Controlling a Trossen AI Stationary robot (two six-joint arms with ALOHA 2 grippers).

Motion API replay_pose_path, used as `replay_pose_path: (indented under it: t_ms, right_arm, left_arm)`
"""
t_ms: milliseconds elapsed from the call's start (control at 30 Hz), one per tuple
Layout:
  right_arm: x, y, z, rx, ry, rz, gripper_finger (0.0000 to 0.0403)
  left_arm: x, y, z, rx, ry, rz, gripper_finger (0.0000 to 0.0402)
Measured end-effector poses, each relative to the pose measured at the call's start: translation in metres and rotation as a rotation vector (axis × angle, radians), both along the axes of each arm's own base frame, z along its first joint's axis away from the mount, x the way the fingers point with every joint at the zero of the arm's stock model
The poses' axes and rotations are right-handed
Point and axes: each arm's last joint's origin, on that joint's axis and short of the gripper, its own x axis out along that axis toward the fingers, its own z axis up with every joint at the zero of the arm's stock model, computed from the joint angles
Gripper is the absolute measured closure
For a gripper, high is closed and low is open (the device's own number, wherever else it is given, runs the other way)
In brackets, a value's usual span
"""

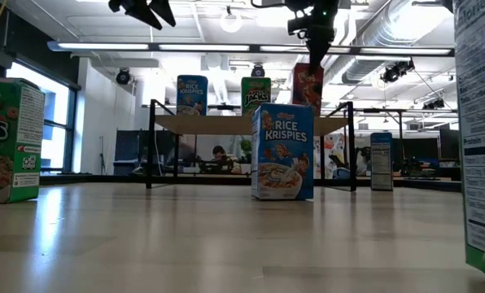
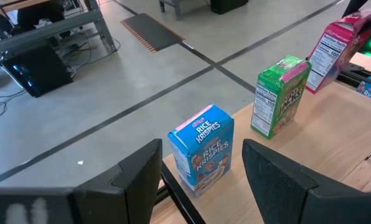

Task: Stack cereal on shelf
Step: Put the top red cereal box on the shelf

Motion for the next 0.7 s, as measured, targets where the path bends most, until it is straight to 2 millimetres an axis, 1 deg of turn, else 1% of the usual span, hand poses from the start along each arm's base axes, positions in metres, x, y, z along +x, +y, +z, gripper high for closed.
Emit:
replay_pose_path:
  t_ms: [500,700]
  right_arm:
    - [0.0,0.0,0.0,-0.002,0.005,0.013,0.0254]
    - [0.005,0.0,-0.017,0.038,0.067,0.026,0.0254]
  left_arm:
    - [0.0,0.0,0.0,0.0,0.0,0.0,0.0188]
    - [0.0,0.0,0.0,0.0,0.0,0.0,0.0188]
